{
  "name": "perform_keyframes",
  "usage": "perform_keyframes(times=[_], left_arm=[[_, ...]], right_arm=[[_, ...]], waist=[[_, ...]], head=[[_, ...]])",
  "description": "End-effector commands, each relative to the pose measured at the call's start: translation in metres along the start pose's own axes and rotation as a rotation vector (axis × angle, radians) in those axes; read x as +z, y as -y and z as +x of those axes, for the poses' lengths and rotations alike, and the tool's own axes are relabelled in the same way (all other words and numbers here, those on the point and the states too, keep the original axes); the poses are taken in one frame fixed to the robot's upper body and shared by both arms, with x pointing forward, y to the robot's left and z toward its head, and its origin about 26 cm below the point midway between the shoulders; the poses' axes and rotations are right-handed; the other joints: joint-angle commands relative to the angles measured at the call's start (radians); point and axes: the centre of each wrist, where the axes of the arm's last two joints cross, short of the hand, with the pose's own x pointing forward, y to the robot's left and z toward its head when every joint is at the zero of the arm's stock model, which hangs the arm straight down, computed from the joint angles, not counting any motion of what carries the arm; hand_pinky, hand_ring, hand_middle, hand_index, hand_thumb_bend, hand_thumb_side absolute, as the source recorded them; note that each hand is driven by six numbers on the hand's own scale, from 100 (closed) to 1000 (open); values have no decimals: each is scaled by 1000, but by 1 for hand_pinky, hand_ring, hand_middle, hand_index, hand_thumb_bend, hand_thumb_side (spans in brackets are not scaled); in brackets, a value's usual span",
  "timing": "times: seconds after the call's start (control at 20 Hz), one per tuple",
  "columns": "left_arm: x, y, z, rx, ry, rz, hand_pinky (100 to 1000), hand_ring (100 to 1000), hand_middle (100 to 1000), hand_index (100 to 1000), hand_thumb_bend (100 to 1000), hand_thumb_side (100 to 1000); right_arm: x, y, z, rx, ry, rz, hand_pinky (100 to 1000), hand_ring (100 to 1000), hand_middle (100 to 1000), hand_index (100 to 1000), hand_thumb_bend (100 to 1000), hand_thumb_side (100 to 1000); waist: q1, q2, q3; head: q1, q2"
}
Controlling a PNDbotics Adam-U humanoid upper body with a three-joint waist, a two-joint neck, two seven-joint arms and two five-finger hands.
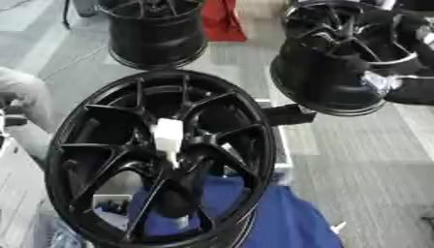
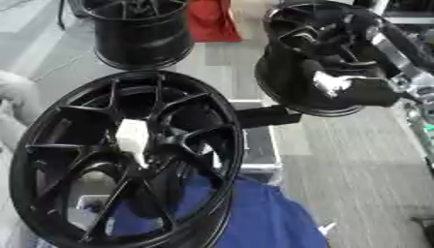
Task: Pull the pin out of the wheel hub.
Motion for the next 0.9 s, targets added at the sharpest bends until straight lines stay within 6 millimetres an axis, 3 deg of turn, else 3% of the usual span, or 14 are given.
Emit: perform_keyframes(times=[0.05, 0.25, 0.55, 0.9], left_arm=[[-4, -3, 7, -22, 28, -17, 609, 643, 663, 858, 131, 626], [-4, -3, 7, -24, 29, -26, 609, 643, 663, 858, 130, 627], [-6, -3, 8, -29, 36, -35, 609, 643, 663, 858, 130, 628], [-7, -2, 9, -27, 42, -40, 610, 643, 663, 859, 130, 627]], right_arm=[[-16, 15, 18, 60, 78, 167, 784, 798, 829, 916, 268, 366], [-50, 15, 34, 90, 164, 353, 794, 813, 844, 930, 267, 361], [-97, 0, 41, 146, 238, 557, 817, 855, 883, 945, 283, 346], [-136, -21, 51, 192, 325, 653, 823, 876, 907, 955, 284, 331]], waist=[[-2, -8, 6], [-8, -5, 15], [-15, 0, 36], [-14, 7, 53]], head=[[-14, -6], [-24, -9], [-41, -19], [-64, -28]])
